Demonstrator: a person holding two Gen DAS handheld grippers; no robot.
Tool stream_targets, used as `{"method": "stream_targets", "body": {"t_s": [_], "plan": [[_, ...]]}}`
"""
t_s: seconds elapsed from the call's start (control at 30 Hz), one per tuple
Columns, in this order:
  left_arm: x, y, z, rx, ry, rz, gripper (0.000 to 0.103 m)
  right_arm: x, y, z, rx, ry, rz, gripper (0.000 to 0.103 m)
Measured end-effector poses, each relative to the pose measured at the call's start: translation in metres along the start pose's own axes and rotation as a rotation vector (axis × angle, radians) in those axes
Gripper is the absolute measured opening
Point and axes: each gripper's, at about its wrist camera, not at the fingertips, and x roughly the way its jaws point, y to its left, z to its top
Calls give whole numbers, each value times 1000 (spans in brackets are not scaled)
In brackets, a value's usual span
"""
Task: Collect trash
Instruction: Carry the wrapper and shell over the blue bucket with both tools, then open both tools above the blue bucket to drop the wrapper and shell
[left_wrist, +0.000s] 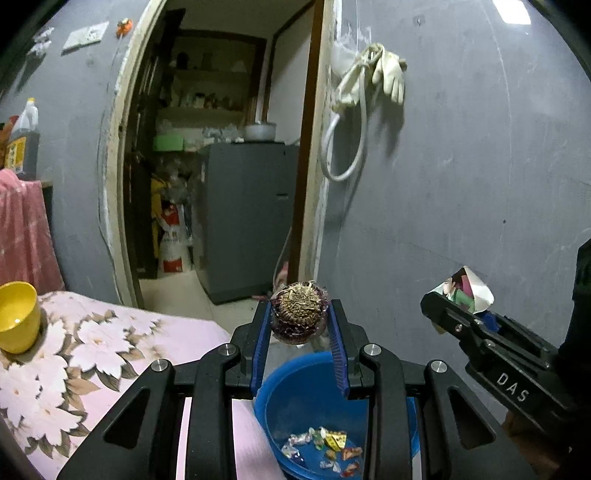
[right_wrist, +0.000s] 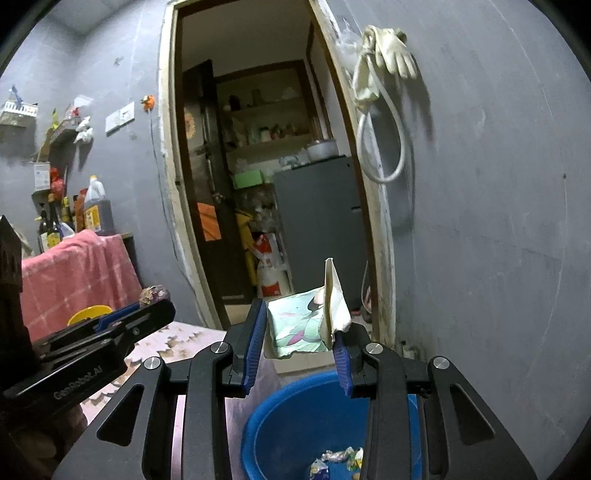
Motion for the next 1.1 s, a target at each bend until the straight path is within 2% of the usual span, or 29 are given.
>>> {"method": "stream_targets", "body": {"t_s": [0.3,0.57,0.73,0.9,0.97,1.1], "plan": [[33,-9,-18,29,121,3,27,22,-20,-24,54,85,-18,32],[59,-12,-36,38,236,-30,27,39,-33,-44,97,169,-26,32],[73,-12,-48,25,311,-47,28,44,-39,-51,121,202,-39,39],[78,-12,-52,27,331,-44,29,46,-45,-53,133,216,-49,40],[76,-12,-53,30,326,-42,35,45,-46,-53,137,215,-52,40],[75,-13,-52,34,318,-47,38,45,-44,-50,138,211,-55,41]]}}
